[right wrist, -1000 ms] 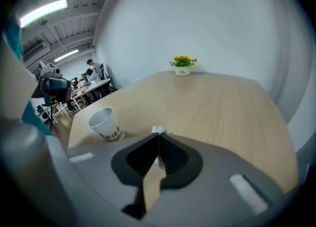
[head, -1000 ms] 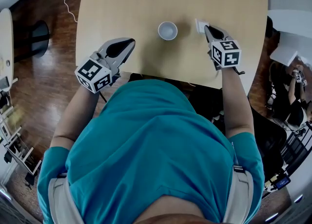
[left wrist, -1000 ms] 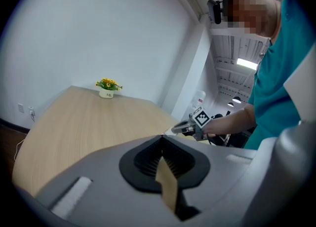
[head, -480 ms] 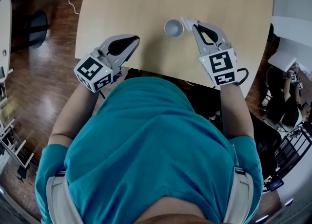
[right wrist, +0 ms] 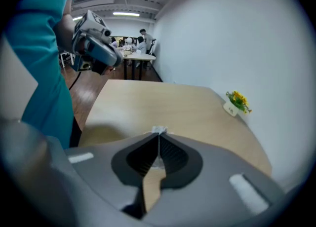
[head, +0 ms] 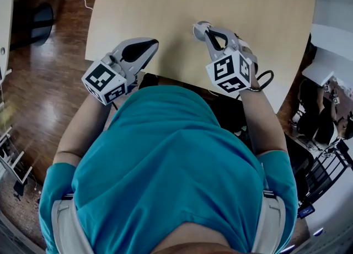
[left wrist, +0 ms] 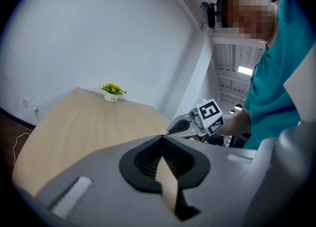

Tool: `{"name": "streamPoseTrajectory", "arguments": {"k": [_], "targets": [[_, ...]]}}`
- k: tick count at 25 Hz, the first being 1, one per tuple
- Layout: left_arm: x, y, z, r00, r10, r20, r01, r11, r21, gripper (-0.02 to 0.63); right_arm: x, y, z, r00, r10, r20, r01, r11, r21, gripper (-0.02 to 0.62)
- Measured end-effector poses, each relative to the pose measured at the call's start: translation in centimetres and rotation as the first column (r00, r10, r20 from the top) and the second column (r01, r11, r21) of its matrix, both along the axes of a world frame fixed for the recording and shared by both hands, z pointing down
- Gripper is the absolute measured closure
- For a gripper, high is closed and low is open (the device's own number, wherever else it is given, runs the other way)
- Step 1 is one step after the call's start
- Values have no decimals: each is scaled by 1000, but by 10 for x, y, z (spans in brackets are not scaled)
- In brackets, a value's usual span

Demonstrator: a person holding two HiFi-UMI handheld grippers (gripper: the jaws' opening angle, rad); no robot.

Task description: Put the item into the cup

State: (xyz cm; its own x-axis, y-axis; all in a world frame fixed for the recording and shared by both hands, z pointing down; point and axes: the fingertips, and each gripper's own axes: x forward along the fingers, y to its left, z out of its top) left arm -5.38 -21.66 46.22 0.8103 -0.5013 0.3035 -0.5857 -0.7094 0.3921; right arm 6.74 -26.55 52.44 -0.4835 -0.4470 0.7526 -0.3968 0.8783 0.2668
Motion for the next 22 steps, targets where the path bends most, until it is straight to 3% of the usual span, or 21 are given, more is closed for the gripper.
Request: {"name": "streamPoseTrajectory", "arguments": {"k": [9,22], "targets": [[-10,1,-2,1000,-30,-11,30,1000,-4,604,-6,1,37,995,-42,-88,38,998,-49,589],[-19,5,-2,999,-49,-17,49,999,-11,604,-11,-2,68,991,-52,-127,33,989,-148,589]]}}
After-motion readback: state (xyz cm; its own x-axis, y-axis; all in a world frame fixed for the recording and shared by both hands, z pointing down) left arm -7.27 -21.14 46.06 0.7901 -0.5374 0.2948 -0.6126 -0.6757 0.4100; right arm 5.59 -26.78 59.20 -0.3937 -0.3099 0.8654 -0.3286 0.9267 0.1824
